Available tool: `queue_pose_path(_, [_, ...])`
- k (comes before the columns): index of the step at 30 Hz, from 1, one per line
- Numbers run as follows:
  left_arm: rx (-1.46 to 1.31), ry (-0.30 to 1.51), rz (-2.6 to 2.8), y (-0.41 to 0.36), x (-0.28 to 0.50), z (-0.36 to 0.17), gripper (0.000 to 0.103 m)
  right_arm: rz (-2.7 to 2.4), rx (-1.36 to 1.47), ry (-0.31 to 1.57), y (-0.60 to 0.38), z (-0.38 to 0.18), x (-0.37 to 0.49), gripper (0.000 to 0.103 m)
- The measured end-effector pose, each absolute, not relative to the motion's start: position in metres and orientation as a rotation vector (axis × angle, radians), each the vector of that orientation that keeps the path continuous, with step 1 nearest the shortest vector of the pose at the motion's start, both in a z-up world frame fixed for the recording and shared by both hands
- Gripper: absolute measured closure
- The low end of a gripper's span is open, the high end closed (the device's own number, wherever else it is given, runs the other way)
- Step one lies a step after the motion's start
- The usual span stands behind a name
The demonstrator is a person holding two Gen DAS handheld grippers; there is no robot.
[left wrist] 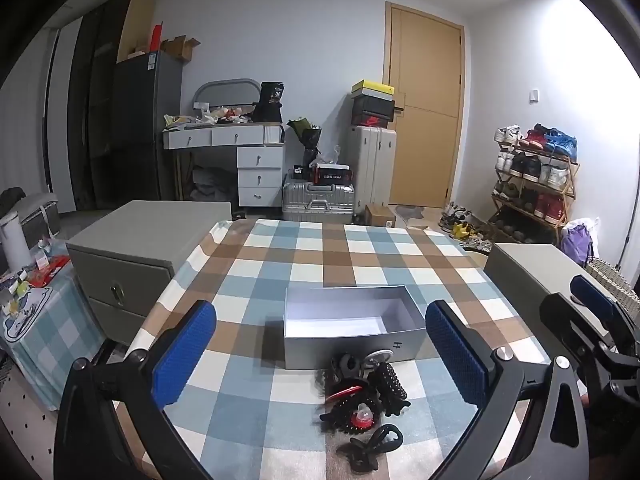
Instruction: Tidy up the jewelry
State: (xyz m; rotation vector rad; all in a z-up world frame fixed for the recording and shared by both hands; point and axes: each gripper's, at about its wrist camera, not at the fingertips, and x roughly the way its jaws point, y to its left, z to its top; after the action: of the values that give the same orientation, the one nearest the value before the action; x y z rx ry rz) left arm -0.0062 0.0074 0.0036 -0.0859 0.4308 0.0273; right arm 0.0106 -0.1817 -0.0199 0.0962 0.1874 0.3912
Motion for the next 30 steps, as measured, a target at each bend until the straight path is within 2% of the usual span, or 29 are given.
queue_pose_path(30, [-0.083,0.445,0.024,0.0045,-0.0041,-0.0035,0.001,0.377,0.1,0.199,-0.1866,-0.0191,0.011,0.0])
